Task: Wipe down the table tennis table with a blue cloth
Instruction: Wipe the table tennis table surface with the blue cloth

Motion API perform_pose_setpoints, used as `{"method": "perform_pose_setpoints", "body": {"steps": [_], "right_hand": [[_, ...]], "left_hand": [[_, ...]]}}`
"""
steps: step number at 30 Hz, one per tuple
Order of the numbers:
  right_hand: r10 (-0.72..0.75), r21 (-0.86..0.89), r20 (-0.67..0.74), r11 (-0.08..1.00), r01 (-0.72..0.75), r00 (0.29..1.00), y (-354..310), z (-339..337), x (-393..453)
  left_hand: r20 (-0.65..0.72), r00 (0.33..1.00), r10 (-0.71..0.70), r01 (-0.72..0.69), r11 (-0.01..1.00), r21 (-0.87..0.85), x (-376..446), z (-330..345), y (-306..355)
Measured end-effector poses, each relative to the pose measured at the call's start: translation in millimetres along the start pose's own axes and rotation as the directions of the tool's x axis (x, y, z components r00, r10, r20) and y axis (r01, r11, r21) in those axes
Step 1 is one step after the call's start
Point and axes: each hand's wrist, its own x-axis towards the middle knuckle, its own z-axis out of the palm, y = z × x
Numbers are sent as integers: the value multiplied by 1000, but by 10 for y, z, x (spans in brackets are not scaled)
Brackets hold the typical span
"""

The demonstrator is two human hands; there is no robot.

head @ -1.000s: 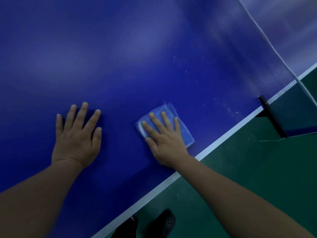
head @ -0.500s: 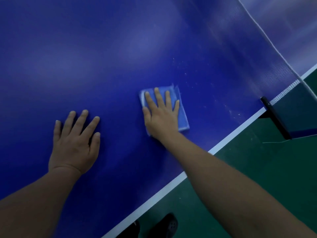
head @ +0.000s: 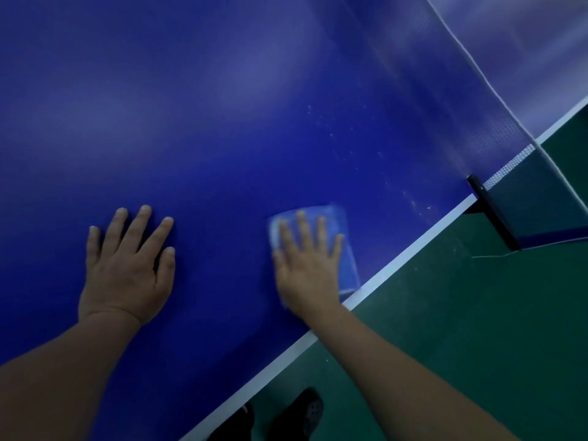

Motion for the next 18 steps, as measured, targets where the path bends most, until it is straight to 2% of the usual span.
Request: {"method": "perform_pose_setpoints", "body": {"steps": [1, 2, 3, 4, 6, 7, 8, 10, 12, 14, 18], "right_hand": [[-150, -31, 34, 988, 151, 988, -8, 26, -51], [-192, -45, 57, 980, 195, 980, 114, -1, -31], [-133, -54, 52, 989, 136, 990, 316, -40, 31], [0, -67, 49, 998, 3, 999, 543, -82, 97], [298, -41, 32, 954, -297, 954, 954, -183, 213], [374, -2, 31, 927, -374, 927, 1060, -211, 242], [382, 19, 27, 924, -382, 924, 1077, -223, 250], [209, -7, 22, 978, -209, 978, 948, -215, 201], [-110, -43, 46, 993, 112, 993, 865, -185, 115], [-344, -55, 80, 936, 349, 936, 925, -187, 97], [-539, -78, 133, 831, 551, 832, 1140, -262, 327]], "left_hand": [[1, 1000, 1, -1, 1000, 2, 0, 9, -10], [3, 1000, 2, -2, 1000, 5, 5, 17, -17], [4, 1000, 2, -2, 1000, 7, 10, 21, -23], [5, 1000, 2, -2, 1000, 9, 13, 21, -28], [8, 1000, 0, 0, 1000, 0, 5, 12, -19], [9, 1000, -2, 2, 1000, -9, 2, 1, -9], [11, 1000, 0, 0, 1000, -17, 2, -10, 1], [18, 1000, 1, -1, 1000, -25, 1, -31, 11], [18, 1000, 0, 0, 1000, -20, 1, -40, 11], [18, 1000, 4, -4, 1000, -18, -3, -44, 13], [25, 1000, 2, -1, 1000, -31, 7, -59, 21]]}}
